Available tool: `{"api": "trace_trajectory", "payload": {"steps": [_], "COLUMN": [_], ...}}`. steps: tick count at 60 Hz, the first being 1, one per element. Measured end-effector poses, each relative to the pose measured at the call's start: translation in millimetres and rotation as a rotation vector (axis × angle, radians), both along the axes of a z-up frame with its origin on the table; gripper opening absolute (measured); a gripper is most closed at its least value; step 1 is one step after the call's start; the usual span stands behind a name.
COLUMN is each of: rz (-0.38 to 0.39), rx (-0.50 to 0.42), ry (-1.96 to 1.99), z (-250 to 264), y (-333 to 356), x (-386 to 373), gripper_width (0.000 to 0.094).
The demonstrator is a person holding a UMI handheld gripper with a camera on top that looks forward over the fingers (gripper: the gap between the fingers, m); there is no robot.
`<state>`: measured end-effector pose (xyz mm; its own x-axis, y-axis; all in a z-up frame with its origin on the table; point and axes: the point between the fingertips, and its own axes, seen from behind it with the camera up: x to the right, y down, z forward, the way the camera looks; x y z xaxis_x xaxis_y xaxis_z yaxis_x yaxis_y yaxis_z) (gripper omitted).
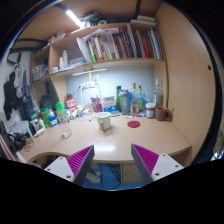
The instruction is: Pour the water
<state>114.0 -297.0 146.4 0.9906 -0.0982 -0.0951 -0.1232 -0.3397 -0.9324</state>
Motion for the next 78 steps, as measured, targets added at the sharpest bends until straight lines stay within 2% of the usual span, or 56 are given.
{"api": "trace_trajectory", "payload": {"steps": [7,8,9,18,27,34,44,60,72,74,78], "rz": [-0.052,-0.052,-0.063,-0.097,-0.094,-0.054,0.04,0.195,0.193,0.19,0.223], "rx": [0.006,0.01,0.01,0.004,0.002,0.002,0.043,0.067,0.071,0.071,0.064], "ry": [-0.018,-0.02,-0.018,-0.055,-0.074,-0.059,-0.027,-0.006,-0.033,-0.029,-0.02], "z": [6.1,7.2,8.3,7.7,8.6,7.8,6.6,-31.6,-76.2,-80.6,-84.8], "y": [-6.9,-6.2,-9.3,-15.8,-9.9,15.4,90.6,260.5,358.3,369.0,382.0], "x": [-16.5,2.5,-24.7,-57.8,-92.1,-127.2,-189.5,-283.9,-294.3,-294.3,-301.6], "gripper_width": [0.0837,0.0836,0.0837,0.0837,0.0837,0.0836,0.0836,0.0838,0.0829,0.0819,0.0436]}}
